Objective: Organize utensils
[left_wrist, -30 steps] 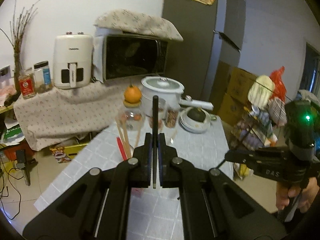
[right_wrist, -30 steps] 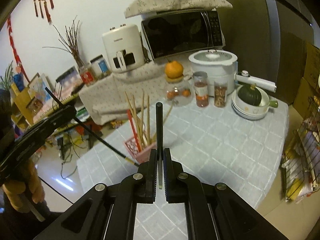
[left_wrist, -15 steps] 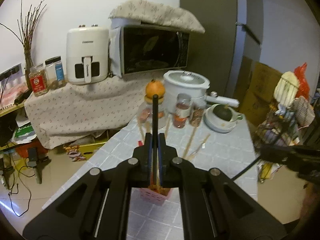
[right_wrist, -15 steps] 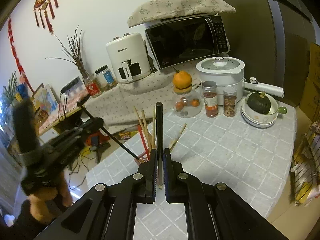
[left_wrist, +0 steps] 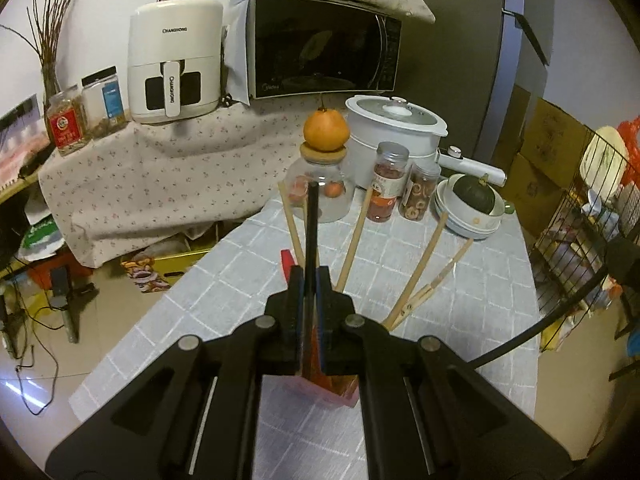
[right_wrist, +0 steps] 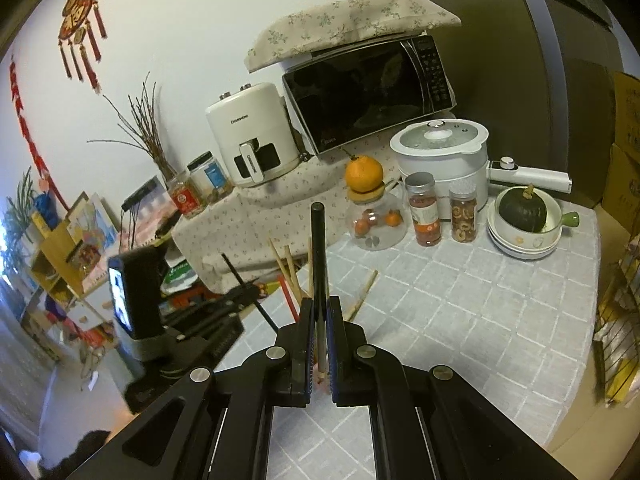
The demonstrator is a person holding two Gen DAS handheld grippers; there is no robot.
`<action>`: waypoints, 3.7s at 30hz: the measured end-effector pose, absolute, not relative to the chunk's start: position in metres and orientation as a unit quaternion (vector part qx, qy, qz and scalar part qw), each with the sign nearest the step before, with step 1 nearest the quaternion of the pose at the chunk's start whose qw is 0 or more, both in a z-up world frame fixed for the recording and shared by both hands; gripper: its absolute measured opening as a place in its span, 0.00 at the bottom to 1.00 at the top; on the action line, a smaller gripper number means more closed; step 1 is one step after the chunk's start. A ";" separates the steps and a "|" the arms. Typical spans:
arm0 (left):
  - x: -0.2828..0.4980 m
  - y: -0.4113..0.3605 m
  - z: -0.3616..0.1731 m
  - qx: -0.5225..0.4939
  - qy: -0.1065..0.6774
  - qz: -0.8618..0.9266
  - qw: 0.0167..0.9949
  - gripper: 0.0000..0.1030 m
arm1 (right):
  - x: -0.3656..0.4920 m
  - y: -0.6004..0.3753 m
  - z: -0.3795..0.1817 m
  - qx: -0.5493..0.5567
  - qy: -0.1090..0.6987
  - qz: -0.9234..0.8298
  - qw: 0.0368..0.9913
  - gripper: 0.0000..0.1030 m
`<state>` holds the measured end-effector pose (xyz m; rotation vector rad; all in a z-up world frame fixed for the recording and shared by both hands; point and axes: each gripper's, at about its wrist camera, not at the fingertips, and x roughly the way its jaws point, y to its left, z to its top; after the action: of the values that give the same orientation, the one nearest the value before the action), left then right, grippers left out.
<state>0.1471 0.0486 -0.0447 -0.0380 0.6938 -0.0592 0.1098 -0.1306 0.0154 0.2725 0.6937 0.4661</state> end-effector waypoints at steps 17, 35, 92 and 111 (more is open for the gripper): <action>0.133 0.083 -0.036 -0.079 0.355 -0.016 0.932 0.37 | 0.138 -0.099 0.003 0.119 0.333 0.222 0.909 0.05; 0.128 0.112 -0.058 -0.105 0.415 -0.013 0.904 0.63 | 0.162 -0.050 -0.037 0.071 0.381 0.201 0.900 0.19; 0.025 0.024 0.006 -0.013 0.375 0.020 0.927 0.98 | 0.042 -0.156 0.025 -0.011 0.347 0.064 0.936 1.00; 0.026 0.026 0.008 -0.020 0.370 0.024 0.928 0.98 | 0.042 -0.157 0.027 -0.009 0.344 0.065 0.937 1.00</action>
<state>0.0258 0.0256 0.0082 -0.0414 0.7588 0.0492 0.0417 -0.1569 0.0272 -0.0192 0.7032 0.1323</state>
